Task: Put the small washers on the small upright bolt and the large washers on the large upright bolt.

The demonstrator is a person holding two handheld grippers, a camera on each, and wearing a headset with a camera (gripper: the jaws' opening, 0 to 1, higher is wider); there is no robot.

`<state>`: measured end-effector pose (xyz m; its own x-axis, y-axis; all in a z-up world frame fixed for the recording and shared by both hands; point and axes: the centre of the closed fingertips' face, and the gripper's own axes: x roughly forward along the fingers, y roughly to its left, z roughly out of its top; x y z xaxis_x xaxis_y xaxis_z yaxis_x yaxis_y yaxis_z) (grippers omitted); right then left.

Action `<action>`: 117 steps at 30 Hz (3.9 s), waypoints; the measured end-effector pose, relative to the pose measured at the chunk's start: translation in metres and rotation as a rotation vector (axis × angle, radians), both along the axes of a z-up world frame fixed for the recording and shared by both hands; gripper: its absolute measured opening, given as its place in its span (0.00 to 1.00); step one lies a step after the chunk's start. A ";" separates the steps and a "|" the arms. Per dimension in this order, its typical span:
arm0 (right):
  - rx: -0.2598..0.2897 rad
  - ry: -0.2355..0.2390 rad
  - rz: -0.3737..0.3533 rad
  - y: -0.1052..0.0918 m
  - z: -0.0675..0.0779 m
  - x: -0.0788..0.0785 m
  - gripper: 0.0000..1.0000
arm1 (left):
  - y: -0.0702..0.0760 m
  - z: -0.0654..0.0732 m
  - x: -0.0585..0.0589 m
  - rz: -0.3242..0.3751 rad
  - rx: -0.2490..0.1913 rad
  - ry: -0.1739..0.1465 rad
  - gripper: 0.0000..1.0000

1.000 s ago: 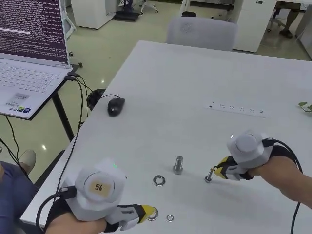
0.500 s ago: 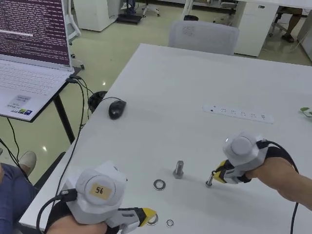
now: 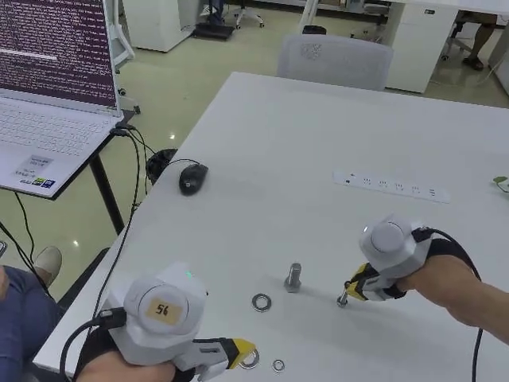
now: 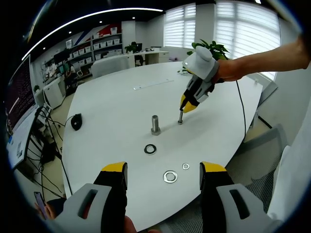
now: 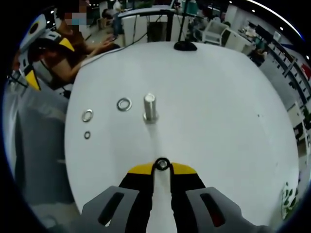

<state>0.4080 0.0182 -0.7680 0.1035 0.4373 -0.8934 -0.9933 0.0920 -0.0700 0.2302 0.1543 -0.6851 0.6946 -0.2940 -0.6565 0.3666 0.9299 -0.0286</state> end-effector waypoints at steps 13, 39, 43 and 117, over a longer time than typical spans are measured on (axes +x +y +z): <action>-0.045 0.015 0.015 0.001 -0.015 0.000 0.13 | -0.001 -0.001 0.001 -0.002 0.001 0.005 0.59; -0.069 0.064 -0.006 -0.006 -0.047 -0.013 0.19 | 0.002 -0.002 0.003 -0.006 0.009 0.015 0.59; -0.049 0.053 -0.025 -0.011 -0.044 -0.017 0.20 | 0.001 -0.002 0.002 -0.009 0.006 0.013 0.59; -0.008 0.054 0.351 0.064 -0.058 -0.158 0.13 | 0.004 0.007 0.005 -0.022 -0.004 -0.021 0.59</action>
